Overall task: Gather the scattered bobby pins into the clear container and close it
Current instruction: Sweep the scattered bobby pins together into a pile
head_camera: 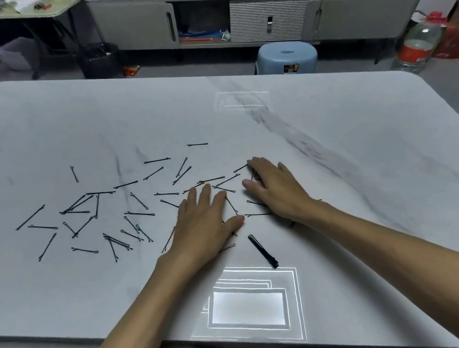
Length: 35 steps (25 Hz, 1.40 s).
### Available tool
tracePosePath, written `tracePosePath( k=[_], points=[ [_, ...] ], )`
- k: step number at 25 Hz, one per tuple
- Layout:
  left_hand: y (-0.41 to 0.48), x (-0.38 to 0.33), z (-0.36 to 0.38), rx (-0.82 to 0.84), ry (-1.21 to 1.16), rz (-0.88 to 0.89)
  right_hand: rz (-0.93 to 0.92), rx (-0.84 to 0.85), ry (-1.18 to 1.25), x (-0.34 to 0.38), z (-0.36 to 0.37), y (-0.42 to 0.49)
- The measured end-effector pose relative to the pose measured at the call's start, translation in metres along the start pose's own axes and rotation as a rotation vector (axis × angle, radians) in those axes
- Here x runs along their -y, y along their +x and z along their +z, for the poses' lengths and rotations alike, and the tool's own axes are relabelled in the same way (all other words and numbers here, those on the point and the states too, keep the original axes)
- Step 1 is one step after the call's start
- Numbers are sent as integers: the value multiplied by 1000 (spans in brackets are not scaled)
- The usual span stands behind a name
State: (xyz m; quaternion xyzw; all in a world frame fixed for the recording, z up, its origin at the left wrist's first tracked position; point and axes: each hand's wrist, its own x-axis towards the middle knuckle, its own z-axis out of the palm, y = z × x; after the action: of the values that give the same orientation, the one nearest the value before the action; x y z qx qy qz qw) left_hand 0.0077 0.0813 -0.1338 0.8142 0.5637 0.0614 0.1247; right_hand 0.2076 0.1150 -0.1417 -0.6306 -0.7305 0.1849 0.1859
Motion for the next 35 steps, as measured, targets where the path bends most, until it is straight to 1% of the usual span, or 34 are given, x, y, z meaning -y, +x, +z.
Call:
tracePosePath(
  k=[2, 3, 4, 5, 7, 9, 11, 12, 13, 15, 17, 20, 22, 24, 26, 27, 28, 29, 30, 31, 32, 33, 34, 35],
  points=[
    [-7, 9, -13, -110, -241, 6, 57, -26, 19, 10, 1, 11],
    [-11, 17, -20, -158, -361, -30, 86, -4, -43, 17, 2, 17],
    [-14, 30, -28, -208, -426, -74, 83, 31, -118, 24, 6, 20],
    [-15, 48, -36, -271, -439, -129, 40, 57, -147, 34, 12, 20],
    [-14, 96, -51, -387, -386, -272, -97, 59, -71, 55, 24, 18],
    [-8, 147, -63, -423, -261, -452, -170, 22, -15, 71, 28, 19],
    [-1, 196, -71, -374, -126, -663, -155, -22, 20, 84, 30, 37],
    [3, 216, -72, -321, -92, -738, -131, -19, 40, 89, 32, 48],
    [8, 233, -72, -259, -87, -768, -102, 4, 49, 93, 33, 60],
    [17, 256, -69, -140, -97, -705, -59, 57, 17, 95, 38, 82],
    [26, 265, -64, -46, -59, -566, -14, 91, -30, 91, 43, 102],
    [31, 255, -60, 9, 0, -357, -5, 116, -83, 91, 52, 119],
    [24, 236, -54, 9, -70, -240, -82, 133, -116, 101, 59, 118],
    [9, 214, -49, 34, -162, -134, -212, 151, -138, 112, 66, 107],
    [-7, 196, -50, 68, -240, -73, -337, 128, -160, 118, 72, 95],
    [-15, 192, -53, 37, -261, -68, -377, 109, -158, 120, 74, 90],
    [-21, 190, -55, -60, -253, -79, -396, 90, -144, 123, 74, 88],
    [-26, 192, -56, -195, -212, -130, -396, 74, -123, 127, 73, 87],
    [-31, 196, -57, -305, -157, -245, -381, 71, -104, 132, 74, 87],
    [-34, 200, -57, -339, -113, -417, -362, 83, -100, 138, 75, 88],
    [-37, 202, -56, -297, -106, -592, -346, 116, -120, 145, 78, 89],
    [-38, 203, -55, -219, -116, -704, -339, 156, -163, 151, 81, 90],
    [-39, 201, -52, -157, -112, -725, -343, 185, -216, 156, 85, 89],
    [-38, 196, -49, -127, -110, -673, -356, 196, -259, 158, 89, 87]
  ],
)
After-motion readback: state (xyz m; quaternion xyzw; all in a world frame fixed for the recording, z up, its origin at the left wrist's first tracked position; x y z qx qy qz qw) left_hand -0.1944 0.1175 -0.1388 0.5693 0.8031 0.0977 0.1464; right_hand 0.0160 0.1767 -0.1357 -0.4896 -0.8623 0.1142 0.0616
